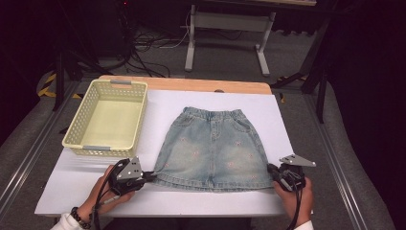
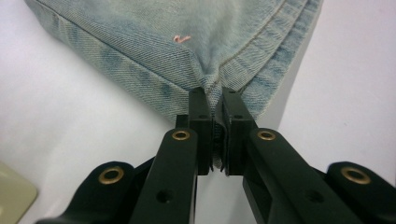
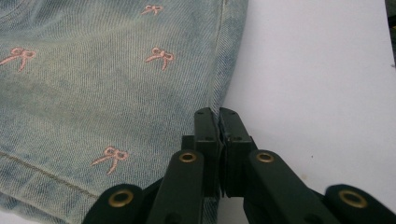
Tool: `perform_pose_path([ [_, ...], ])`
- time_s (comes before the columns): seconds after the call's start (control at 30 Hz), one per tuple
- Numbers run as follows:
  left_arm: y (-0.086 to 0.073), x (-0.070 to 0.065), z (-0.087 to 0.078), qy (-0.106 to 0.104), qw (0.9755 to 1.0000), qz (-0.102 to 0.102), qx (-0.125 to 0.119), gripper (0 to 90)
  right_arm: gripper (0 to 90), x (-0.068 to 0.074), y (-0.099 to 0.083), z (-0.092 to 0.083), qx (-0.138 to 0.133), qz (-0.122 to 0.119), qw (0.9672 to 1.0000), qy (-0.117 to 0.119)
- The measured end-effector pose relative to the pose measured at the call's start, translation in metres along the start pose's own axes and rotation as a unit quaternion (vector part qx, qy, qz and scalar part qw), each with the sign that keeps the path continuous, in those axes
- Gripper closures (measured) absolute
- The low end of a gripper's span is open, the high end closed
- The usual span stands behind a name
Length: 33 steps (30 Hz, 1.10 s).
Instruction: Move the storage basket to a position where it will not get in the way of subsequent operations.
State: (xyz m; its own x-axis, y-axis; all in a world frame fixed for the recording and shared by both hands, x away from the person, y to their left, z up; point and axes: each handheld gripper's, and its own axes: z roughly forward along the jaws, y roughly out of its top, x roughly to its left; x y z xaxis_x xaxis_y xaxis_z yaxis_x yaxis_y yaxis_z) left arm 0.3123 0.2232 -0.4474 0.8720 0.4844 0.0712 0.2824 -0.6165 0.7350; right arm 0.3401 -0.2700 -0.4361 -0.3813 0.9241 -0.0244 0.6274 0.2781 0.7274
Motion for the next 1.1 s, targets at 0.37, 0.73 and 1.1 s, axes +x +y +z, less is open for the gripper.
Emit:
perform_pose_path([
  [0.37, -0.008, -0.012, -0.007, -0.001, 0.9999, 0.001, -0.012, 84.8, 77.9, 0.008, 0.003, -0.004, -0.033, -0.017, 0.9993, -0.008],
  [0.73, -0.018, -0.016, -0.019, 0.012, 0.9993, -0.016, -0.032, 82.0, 63.1, 0.034, 0.012, -0.004, -0.104, -0.04, 0.9916, 0.066],
  [1.1, -0.027, -0.017, -0.042, 0.026, 0.9961, -0.045, -0.071, 71.7, 52.3, 0.055, 0.018, -0.005, -0.115, -0.09, 0.988, 0.052],
])
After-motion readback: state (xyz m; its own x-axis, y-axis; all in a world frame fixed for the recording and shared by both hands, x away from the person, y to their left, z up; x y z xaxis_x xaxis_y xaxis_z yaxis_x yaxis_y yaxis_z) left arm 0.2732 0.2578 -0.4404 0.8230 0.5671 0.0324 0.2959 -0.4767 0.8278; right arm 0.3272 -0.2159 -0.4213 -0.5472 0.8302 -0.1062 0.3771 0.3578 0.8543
